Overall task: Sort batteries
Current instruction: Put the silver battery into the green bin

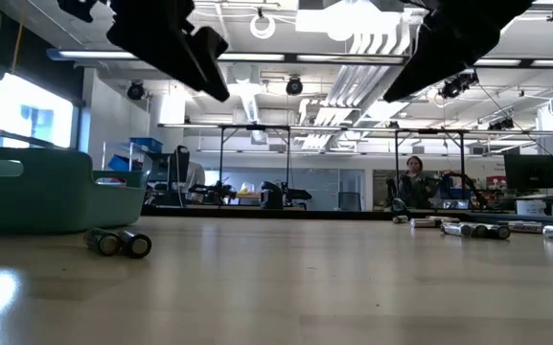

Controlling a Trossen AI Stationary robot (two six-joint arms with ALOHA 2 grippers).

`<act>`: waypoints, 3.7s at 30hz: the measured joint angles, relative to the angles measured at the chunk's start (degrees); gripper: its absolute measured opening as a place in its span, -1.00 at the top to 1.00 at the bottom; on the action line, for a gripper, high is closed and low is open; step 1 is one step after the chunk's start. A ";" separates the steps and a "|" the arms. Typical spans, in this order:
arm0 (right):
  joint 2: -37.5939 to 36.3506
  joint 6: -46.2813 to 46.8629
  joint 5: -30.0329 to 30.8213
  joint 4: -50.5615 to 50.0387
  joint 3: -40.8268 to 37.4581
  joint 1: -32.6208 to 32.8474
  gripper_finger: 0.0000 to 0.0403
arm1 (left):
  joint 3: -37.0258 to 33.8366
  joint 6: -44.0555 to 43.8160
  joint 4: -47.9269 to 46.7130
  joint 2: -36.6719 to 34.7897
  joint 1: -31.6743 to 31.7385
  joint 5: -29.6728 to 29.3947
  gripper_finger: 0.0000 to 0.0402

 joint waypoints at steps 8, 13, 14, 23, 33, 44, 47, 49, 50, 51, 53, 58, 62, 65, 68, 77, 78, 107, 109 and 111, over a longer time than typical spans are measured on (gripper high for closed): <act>-1.91 5.20 -11.20 -3.15 0.10 -1.62 -0.02 | -0.02 -4.70 5.56 0.99 2.19 -0.36 0.03; -1.90 5.93 -18.86 -4.07 0.10 -1.45 -0.02 | 0.00 1.10 8.73 2.05 4.28 -6.09 0.05; -2.00 6.89 -20.57 -4.65 0.10 -1.45 -0.02 | -0.01 1.83 9.88 2.62 5.07 -7.22 0.05; -2.27 23.34 -27.19 -14.28 -0.23 -5.51 -0.02 | -0.08 8.71 17.76 10.78 12.60 0.51 0.05; 0.83 40.90 -30.35 -17.44 -8.06 -18.77 -0.02 | 4.69 4.49 28.05 20.43 13.97 0.87 0.05; 0.93 42.12 -38.87 -21.67 -9.19 -22.17 -0.02 | 1.24 -3.21 28.62 20.68 12.22 -4.20 0.05; 0.92 43.71 -41.14 -26.93 -9.19 -22.09 -0.02 | 0.05 -3.42 31.06 20.68 12.05 -4.48 0.05; 0.93 45.41 -42.94 -31.77 -9.19 -22.08 -0.02 | -0.48 -3.74 32.45 20.68 11.92 -4.52 0.05; 0.91 46.09 -43.70 -34.11 -9.19 -22.08 -0.02 | -0.80 -3.93 33.01 20.68 11.89 -4.56 0.05; 0.91 46.75 -44.10 -35.74 -9.40 -22.08 -0.02 | -1.02 -3.94 33.14 20.66 11.83 -4.59 0.05; 0.91 46.89 -44.48 -36.21 -10.72 -22.09 -0.02 | -1.09 -3.95 33.00 20.66 11.70 -4.60 0.05; 0.93 45.29 -46.74 -24.83 -16.06 -22.15 -0.02 | -1.07 -3.94 33.40 20.64 11.29 -4.61 0.05; 0.77 46.97 -47.74 -21.14 -19.04 -22.15 -0.02 | -1.07 -3.94 34.30 20.64 11.18 -4.61 0.05; 0.69 47.01 -47.91 -20.22 -20.31 -22.17 -0.02 | -1.07 -3.89 34.40 20.64 11.18 -4.61 0.05; 0.69 47.04 -47.34 -19.94 -20.67 -22.15 0.02 | -1.07 -3.93 34.50 20.64 11.18 -4.61 0.05; 0.78 46.67 -45.69 -18.68 -20.83 -23.27 0.38 | -1.07 -4.97 35.81 20.64 11.18 -4.61 0.05; 0.78 46.66 -45.44 -18.62 -20.85 -23.28 0.41 | -1.07 -4.97 35.77 20.64 11.19 -4.61 0.05; -2.69 43.47 -36.06 -23.11 -15.65 -22.53 0.87 | -1.07 -5.91 35.76 20.64 11.20 -4.61 0.05; -3.83 42.48 -35.15 -24.24 -14.79 -22.54 0.88 | -1.07 -5.91 35.75 20.64 11.20 -4.61 0.05; -5.48 41.69 -33.49 -23.39 -13.39 -22.44 0.88 | -1.07 -5.91 35.75 20.64 11.20 -4.61 0.05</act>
